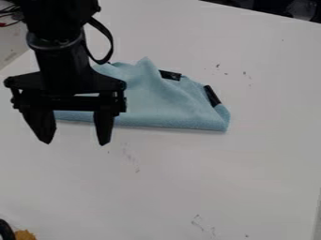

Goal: Move the cloth to the right bottom edge of the table

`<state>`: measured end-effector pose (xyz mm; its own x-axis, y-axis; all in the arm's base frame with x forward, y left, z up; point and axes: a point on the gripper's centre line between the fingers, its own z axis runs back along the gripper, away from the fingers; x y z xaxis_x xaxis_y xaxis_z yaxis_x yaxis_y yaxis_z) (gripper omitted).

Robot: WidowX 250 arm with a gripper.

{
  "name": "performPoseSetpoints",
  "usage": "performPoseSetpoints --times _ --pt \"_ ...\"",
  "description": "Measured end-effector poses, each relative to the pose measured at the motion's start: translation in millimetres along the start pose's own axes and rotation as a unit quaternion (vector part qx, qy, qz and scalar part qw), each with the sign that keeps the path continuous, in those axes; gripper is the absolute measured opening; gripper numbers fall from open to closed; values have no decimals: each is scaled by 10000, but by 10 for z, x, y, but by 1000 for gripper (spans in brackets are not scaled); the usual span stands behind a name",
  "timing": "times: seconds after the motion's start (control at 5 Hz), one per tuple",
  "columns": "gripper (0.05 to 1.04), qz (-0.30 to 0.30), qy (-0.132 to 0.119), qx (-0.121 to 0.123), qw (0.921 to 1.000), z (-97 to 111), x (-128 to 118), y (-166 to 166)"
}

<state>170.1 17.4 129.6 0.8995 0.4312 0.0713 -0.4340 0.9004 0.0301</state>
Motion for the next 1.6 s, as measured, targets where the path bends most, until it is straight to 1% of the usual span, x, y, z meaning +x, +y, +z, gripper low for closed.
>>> performPoseSetpoints --times 0.2,0.4,0.6,0.8,1.0,1.2,1.4,1.6 --pt "1000 -9 60 17 10000 -29 -6 -2" --pt "1000 -204 80 105 9997 -68 226 -75" --pt "1000 -370 -57 200 9991 -167 639 -119" --pt "1000 -483 117 357 9981 -374 1097 -257" --pt "1000 -593 328 386 9970 -737 1419 -355" --pt "1000 -721 269 239 9967 -900 1574 -443" --pt "1000 -830 276 43 9962 -1061 1616 -496" --pt "1000 -876 141 -134 9960 -1105 1629 -544"
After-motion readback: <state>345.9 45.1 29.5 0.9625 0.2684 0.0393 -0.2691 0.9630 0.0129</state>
